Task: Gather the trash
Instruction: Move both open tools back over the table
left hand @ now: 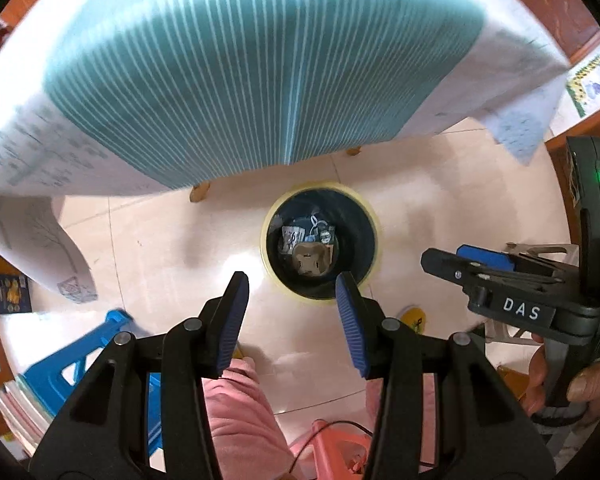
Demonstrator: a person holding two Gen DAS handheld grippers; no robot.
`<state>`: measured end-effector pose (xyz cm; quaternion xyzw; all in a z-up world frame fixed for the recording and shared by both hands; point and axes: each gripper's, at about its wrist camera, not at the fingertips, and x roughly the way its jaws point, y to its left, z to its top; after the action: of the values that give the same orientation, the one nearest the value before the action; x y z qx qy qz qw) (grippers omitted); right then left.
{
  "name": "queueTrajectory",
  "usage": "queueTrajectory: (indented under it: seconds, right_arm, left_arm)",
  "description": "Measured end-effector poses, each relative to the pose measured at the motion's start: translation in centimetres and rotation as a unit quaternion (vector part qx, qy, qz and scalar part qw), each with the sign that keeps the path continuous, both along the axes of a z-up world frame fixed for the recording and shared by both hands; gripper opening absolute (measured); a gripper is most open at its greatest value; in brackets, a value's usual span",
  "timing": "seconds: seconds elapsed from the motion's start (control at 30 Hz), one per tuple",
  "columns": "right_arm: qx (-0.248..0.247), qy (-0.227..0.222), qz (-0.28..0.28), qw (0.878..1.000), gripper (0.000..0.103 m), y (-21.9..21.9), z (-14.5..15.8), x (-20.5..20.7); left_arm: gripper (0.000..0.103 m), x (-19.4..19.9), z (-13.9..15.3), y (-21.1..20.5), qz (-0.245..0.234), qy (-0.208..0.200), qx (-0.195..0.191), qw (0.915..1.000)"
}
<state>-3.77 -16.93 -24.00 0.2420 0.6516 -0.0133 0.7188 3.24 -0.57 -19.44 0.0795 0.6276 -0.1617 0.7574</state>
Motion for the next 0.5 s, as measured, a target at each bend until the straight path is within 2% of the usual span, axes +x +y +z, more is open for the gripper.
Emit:
queueTrajectory:
  seconds: [0.23, 0.5]
  right_arm:
    - [-0.005, -0.04, 0.017, 0.999, 0.056, 1.4, 7.4, -0.6]
    - [-0.019, -0.087, 0.025, 0.996, 0.056, 2.5, 15.3, -0.2]
  left_arm:
    - [0.046, 1.0, 7.2, 1.0, -0.005, -0.048, -0.02, 0.9986]
    - [0.048, 2.3, 15.3, 1.9, -0.001, -0.128, -0.041, 0.9909]
